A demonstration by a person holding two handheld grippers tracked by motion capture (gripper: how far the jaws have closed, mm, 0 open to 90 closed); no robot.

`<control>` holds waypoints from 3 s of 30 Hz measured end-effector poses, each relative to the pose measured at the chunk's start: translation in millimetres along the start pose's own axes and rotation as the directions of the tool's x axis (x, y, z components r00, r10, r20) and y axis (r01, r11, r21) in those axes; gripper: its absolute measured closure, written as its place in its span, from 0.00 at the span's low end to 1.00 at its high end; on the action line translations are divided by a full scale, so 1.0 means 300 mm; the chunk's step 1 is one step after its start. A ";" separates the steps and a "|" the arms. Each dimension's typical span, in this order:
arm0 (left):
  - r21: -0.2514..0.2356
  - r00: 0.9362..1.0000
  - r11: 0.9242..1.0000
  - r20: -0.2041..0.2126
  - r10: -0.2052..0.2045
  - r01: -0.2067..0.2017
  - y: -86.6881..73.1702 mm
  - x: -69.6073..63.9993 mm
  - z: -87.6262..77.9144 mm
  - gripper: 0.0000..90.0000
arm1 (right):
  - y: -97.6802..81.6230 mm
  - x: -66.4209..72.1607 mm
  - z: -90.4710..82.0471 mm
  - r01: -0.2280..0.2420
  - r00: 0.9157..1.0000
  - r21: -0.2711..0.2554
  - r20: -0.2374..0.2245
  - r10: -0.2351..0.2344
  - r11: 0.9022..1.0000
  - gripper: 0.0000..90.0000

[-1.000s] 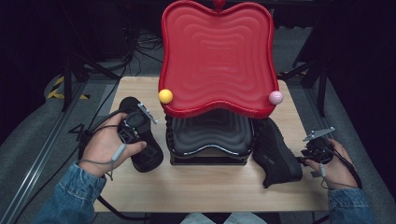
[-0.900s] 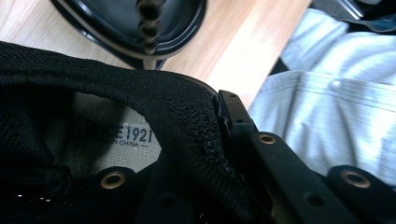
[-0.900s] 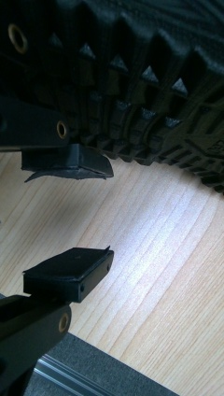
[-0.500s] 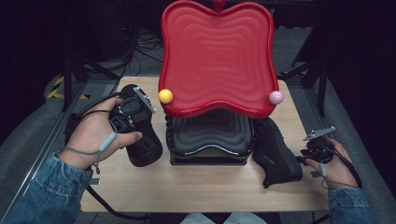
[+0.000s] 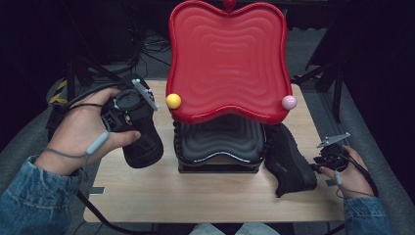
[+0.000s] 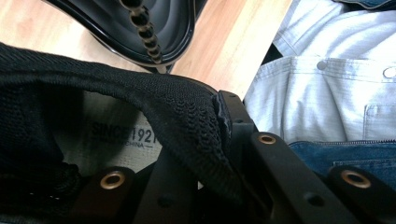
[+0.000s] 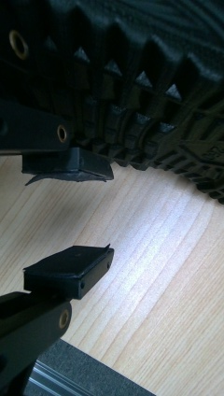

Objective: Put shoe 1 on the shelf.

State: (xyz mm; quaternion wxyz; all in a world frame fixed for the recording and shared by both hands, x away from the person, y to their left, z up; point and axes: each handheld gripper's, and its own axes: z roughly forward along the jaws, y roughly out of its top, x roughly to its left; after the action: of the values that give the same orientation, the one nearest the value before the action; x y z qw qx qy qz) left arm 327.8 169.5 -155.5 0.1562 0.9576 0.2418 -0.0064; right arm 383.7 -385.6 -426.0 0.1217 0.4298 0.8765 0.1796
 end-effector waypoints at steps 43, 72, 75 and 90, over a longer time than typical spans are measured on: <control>-0.027 0.972 0.983 -0.157 0.174 -0.180 0.153 -0.093 -0.326 0.96 | -0.078 0.006 -0.002 -0.020 1.000 0.033 -0.001 0.020 0.999 0.62; -0.083 0.921 0.932 -0.206 0.331 -0.353 0.368 -0.100 -0.303 0.95 | -0.081 0.004 0.005 -0.016 1.000 0.052 0.014 0.016 0.999 0.62; -0.084 0.919 0.930 -0.206 0.336 -0.359 0.396 -0.103 -0.286 0.95 | -0.079 0.006 0.010 -0.013 1.000 0.049 0.006 0.013 0.999 0.62; -0.079 0.885 0.897 -0.221 0.410 -0.436 0.497 -0.117 -0.218 0.95 | -0.079 0.008 0.011 -0.008 1.000 0.050 -0.002 0.008 0.999 0.61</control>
State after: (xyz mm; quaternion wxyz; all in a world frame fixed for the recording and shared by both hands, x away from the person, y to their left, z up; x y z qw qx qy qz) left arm 361.9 48.6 -46.2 0.1889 0.9713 0.0412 0.1387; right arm 366.7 -396.4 -439.2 0.1092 0.4361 0.8790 0.1586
